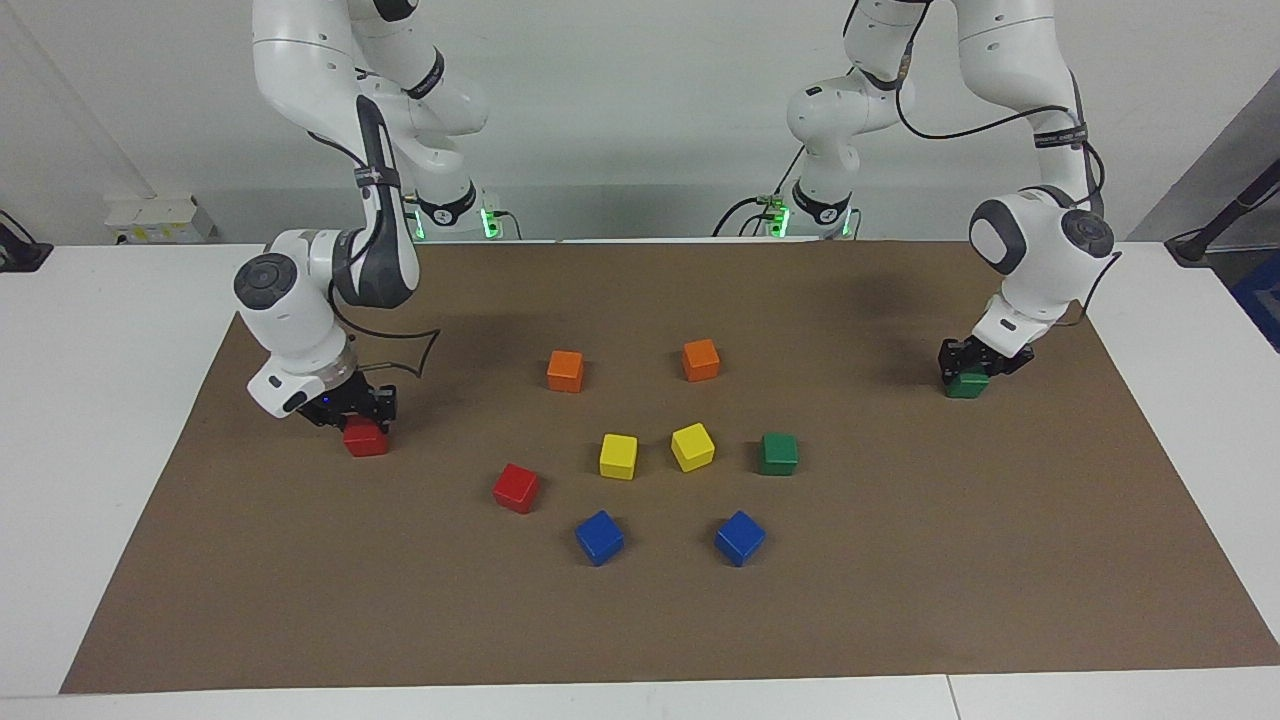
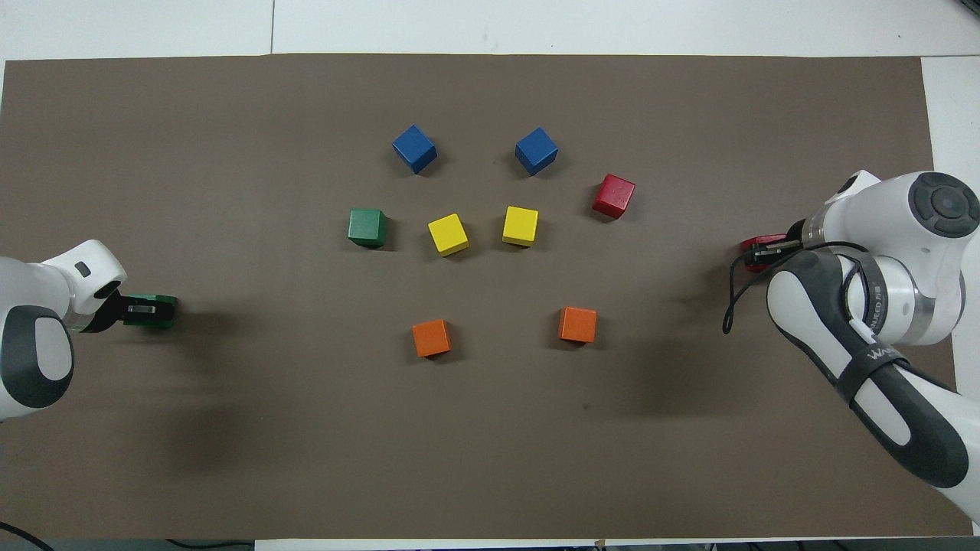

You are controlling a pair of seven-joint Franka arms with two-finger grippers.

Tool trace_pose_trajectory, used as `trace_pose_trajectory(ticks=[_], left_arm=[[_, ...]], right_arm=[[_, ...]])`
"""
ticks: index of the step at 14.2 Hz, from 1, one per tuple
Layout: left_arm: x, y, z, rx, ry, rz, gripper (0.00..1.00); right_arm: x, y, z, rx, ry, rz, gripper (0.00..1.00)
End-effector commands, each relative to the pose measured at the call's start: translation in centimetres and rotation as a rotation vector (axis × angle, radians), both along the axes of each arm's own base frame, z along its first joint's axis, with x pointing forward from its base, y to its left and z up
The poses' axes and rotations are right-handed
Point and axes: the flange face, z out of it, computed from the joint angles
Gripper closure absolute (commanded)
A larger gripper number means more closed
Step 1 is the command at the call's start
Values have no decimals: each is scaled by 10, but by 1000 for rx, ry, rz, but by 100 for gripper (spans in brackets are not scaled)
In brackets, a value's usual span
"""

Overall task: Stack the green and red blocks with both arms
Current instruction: 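Set green down with the left gripper while the right gripper sets red down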

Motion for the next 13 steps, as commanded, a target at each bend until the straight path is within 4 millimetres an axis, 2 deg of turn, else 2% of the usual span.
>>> trace_pose_trajectory(ticks=[1, 3, 5, 7, 8, 10, 11, 12, 13], left_arm=[[1, 4, -1, 33, -9, -31, 0], [5, 5, 8, 35, -5, -40, 0], [19, 3, 33, 33, 13, -51, 0], [39, -1, 72, 41, 5, -84, 0], [51, -9, 97, 40, 14, -98, 0], [76, -48, 140, 38, 16, -139, 0], [91, -74, 149, 36, 28, -113, 0], [100, -97, 163, 35, 17, -86, 0], [104, -123, 167, 28, 16, -86, 0]], right_arm=[[11, -14, 51, -6, 53, 5, 0], [30, -12, 105, -7, 81, 7, 0], [47, 3, 149, -11, 72, 13, 0], [62, 33, 165, -16, 59, -48, 0], [66, 59, 168, -17, 50, -70, 0], [70, 120, 171, -21, 21, -48, 0], [70, 144, 168, -32, 6, -11, 0], [75, 153, 166, -44, -30, 28, 0], [78, 165, 162, -43, -59, 105, 0]])
